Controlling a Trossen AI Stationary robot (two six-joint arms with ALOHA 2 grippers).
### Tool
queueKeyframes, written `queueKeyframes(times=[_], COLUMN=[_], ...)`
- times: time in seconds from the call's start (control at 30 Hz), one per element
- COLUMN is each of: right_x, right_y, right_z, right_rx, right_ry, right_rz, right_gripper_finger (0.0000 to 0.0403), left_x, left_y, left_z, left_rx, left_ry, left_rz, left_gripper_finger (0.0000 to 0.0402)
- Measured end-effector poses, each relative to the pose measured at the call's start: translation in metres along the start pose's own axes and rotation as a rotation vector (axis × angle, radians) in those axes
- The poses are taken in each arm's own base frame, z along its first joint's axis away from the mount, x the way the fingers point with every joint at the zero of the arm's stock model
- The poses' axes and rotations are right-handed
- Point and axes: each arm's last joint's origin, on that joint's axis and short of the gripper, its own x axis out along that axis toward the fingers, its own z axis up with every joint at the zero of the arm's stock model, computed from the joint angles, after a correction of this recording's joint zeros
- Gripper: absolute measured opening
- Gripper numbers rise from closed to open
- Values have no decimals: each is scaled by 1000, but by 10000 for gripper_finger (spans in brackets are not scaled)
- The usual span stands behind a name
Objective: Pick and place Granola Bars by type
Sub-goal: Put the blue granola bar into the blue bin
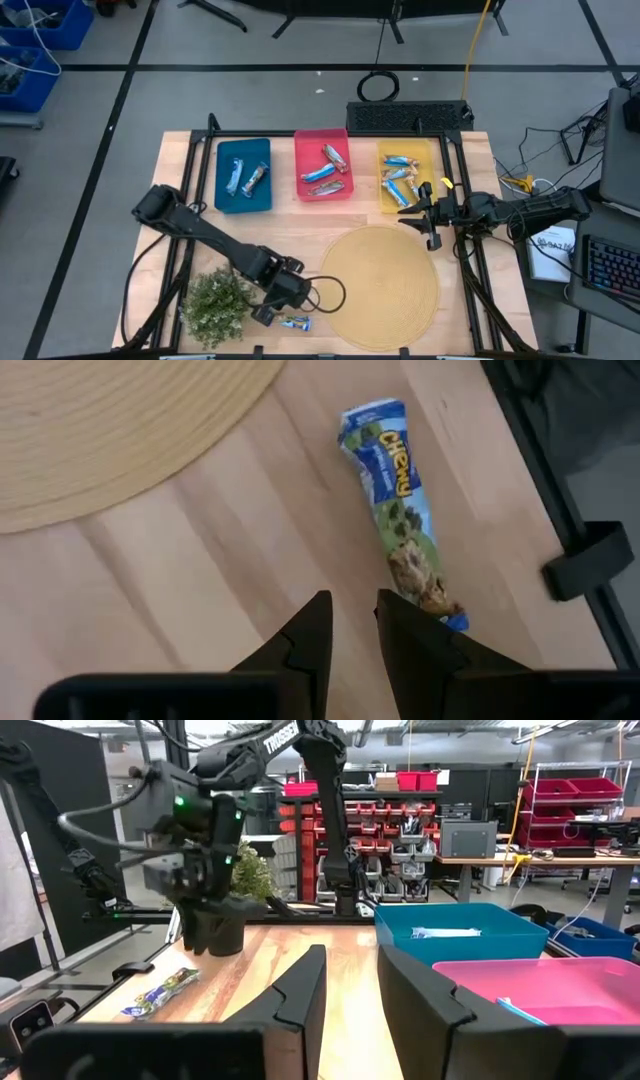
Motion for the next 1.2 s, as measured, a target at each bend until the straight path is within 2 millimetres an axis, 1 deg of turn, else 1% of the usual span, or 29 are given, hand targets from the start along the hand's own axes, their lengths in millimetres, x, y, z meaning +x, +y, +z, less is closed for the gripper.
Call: queueKeyframes(times=[0.1,0.23,0.43,0.53,0.63,0.9,1.07,1.2], right_x=[0,0,0,0,0,0,0,0], right_y=[0,0,0,0,0,0,0,0], right_z=[0,0,0,0,0,0,0,0], right_rx=[0,0,0,0,0,0,0,0], right_ry=[0,0,0,0,0,0,0,0], right_rz=[-1,0,0,-1,0,0,0,0], right_gripper_finger=[86,86,86,87,86,86,86,87], left_x=[7,9,30,40,47,47,51,57], left_y=[-4,-10,-7,-6,-4,8,6,7], left_z=[3,6,9,9,11,12,11,8], left_rx=[15,-17,-63,-66,-58,-180,-187,-236], left_ry=[-18,-42,-25,-9,-19,-33,-53,-69], left_rz=[-35,-48,-144,-165,-149,-46,-75,-115], left_gripper_finger=[88,88,88,88,88,88,88,88])
